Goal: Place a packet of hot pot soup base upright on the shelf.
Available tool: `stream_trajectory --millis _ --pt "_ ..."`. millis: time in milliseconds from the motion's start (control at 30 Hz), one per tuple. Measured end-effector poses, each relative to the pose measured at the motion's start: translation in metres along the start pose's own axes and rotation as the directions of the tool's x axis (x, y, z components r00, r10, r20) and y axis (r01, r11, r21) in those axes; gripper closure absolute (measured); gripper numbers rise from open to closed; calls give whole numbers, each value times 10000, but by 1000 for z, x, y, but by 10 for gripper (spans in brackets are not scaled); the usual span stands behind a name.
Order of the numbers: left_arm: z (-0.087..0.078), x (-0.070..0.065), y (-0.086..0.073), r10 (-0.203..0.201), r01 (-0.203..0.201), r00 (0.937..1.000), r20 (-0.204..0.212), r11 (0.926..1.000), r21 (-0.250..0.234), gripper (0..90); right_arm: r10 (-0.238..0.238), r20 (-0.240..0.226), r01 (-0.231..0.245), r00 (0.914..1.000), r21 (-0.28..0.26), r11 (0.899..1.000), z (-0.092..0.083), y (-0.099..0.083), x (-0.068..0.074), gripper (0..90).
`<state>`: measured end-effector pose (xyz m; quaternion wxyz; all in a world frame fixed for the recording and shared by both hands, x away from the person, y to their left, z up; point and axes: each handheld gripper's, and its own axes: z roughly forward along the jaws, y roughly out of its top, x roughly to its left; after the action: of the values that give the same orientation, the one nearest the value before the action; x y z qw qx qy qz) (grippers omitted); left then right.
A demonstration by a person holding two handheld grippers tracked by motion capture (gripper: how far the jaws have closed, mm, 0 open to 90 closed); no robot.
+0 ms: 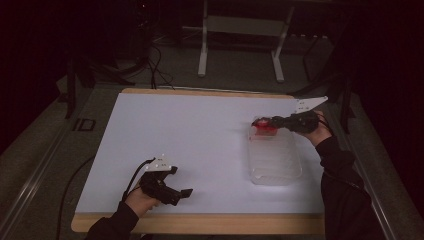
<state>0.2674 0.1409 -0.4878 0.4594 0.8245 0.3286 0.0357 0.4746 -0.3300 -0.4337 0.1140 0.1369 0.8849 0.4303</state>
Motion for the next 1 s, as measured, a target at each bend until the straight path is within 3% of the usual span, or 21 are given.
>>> stream_trajectory --millis 333,433,533,733,867,933,1000 --pt "1 -1 0 -3 3 10000 24 10000 46 11 257 312 -268 9992 371 9990 -1 -5 -2 868" --pt "1 0 0 -13 13 10000 36 10000 17 11 138 625 -191 9980 849 9962 -1 0 0 784" --pt "1 0 0 -13 13 10000 37 10000 26 11 205 857 -279 9961 869 9958 -4 5 1 696" --pt "0 0 0 4 -4 10000 31 10000 55 11 993 1251 -1092 9872 752 9912 -14 18 3 497" --pt "1 0 0 26 -26 10000 17 10000 78 12 1138 1576 -1216 9809 408 9917 -24 29 7 352" --pt "1 -1 0 83 -83 10000 -26 9999 101 11 1187 1853 -1205 9755 -18 9927 -27 33 10 200" --pt "1 -2 1 135 -135 9999 -36 9999 95 11 1489 2131 -1478 9656 -212 9888 -27 37 13 172"
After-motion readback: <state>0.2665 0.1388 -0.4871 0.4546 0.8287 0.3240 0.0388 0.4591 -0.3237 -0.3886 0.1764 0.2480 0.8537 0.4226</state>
